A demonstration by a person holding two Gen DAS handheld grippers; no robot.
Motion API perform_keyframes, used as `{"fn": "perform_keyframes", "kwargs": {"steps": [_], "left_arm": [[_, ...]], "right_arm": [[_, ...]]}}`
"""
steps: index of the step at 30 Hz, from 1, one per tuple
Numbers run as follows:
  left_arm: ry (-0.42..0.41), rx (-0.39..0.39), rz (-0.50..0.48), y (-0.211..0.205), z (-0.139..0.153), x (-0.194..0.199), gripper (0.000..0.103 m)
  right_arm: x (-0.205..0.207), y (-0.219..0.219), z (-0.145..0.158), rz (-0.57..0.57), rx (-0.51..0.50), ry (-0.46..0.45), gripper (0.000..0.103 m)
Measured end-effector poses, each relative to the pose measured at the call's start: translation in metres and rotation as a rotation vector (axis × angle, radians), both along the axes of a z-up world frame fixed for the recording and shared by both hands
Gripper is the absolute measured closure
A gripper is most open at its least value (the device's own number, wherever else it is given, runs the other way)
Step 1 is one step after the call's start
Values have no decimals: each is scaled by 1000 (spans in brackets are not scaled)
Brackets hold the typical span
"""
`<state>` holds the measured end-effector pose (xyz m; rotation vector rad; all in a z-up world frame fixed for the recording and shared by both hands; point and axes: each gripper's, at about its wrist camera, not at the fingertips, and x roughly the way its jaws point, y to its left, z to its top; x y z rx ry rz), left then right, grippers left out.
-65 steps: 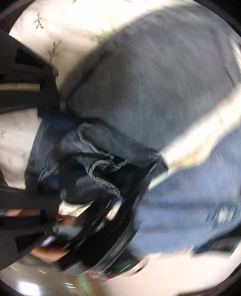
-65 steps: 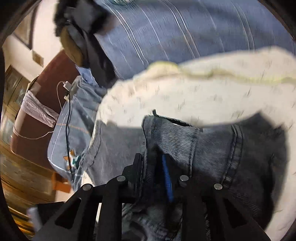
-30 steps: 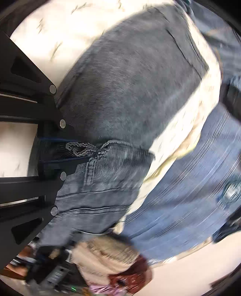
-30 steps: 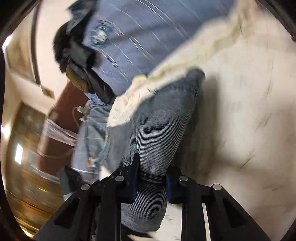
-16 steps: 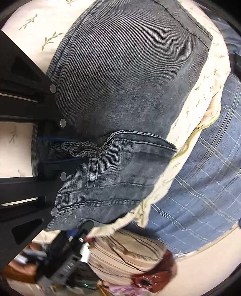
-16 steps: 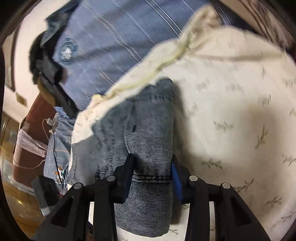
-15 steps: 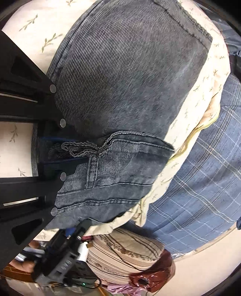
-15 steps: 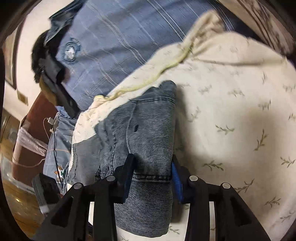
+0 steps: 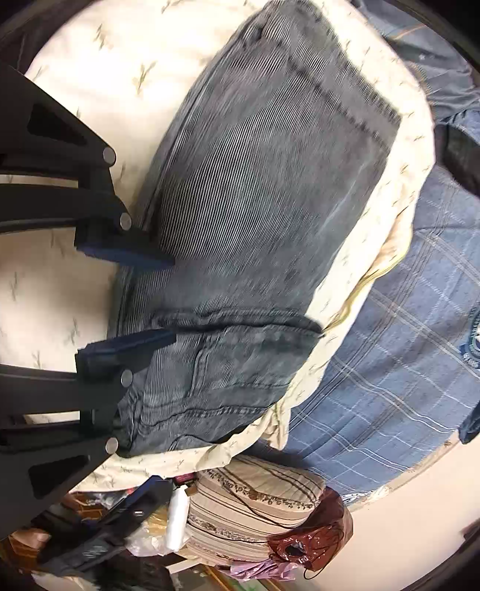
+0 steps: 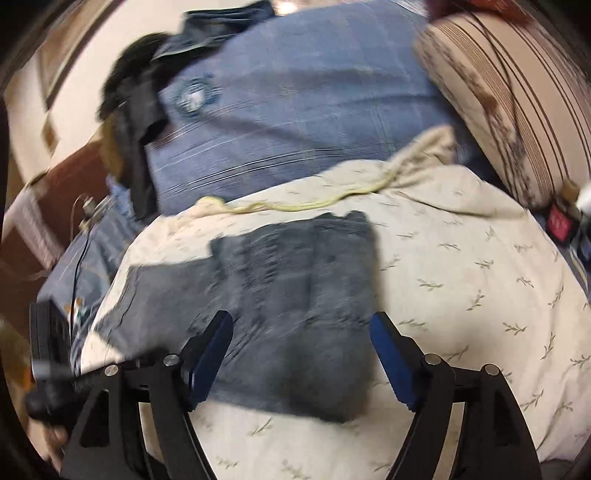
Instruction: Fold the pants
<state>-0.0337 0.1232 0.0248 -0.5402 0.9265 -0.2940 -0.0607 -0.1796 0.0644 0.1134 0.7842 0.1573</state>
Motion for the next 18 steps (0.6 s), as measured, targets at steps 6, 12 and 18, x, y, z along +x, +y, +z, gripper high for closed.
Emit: {"fn": "perform_keyframes", "kwargs": {"steps": [6, 12, 18], "left_arm": [[28, -35, 54, 34, -13, -17, 65], [29, -27, 53, 31, -12, -20, 65], [42, -42, 60, 29, -14, -15, 65]], "right_arm": [[-1, 65, -38, 172, -275, 46, 18], [-5, 96, -70, 191, -603, 36, 24], [0, 70, -61, 140, -510, 67, 49]]}}
